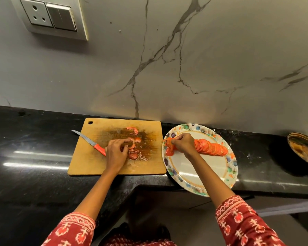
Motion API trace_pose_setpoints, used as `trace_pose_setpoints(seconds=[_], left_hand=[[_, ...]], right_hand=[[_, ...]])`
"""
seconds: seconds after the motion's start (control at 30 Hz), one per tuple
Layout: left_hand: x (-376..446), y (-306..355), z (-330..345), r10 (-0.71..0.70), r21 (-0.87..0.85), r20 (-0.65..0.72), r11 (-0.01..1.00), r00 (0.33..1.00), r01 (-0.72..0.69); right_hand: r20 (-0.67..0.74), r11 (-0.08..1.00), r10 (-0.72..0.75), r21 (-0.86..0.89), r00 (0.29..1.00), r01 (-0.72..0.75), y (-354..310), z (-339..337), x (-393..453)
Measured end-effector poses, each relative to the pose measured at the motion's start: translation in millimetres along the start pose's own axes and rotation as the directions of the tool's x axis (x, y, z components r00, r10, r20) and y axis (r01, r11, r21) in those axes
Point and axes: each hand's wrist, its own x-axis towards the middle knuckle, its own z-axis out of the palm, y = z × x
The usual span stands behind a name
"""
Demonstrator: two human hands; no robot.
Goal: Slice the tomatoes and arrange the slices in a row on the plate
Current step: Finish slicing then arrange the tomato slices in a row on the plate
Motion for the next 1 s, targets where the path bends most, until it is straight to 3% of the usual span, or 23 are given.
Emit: trace_pose_setpoints(seconds=[0.3,0.43,0.57,0.77,1.0], left_hand=[[1.3,-4.4,-4.4,-0.007,0.021,-0.007,1.000,1.000,0.007],[1.9,-10.0,-8.9,-0.015,0.016,-0.033,1.000,0.999,0.016],[0.9,-20.4,-18.1,-0.037,0.021,-0.085,0.999,0.996,0.039],[-12.5,-30.6,-33.9,-0.119,0.022,-0.186,0.992,0.975,0.125],[-17.1,-56.3,-57.6,-0.127,0.003,-0.217,0.991,0.968,0.131]], right_hand=[[-0.082,0.992,-0.080,-0.108,0.993,0.071,-0.6,1.2,-1.4],[-0.106,0.971,-0.224,-0.107,0.969,0.212,-12.0,4.8,-8.2],[0.051,0.926,-0.358,-0.111,0.932,0.361,-21.6,21.2,-15.5],[0.339,0.862,-0.433,-0.117,0.836,0.493,-33.9,67.9,-36.0],[0.499,0.629,-0.603,-0.184,0.623,0.756,-51.9,106.7,-59.8]])
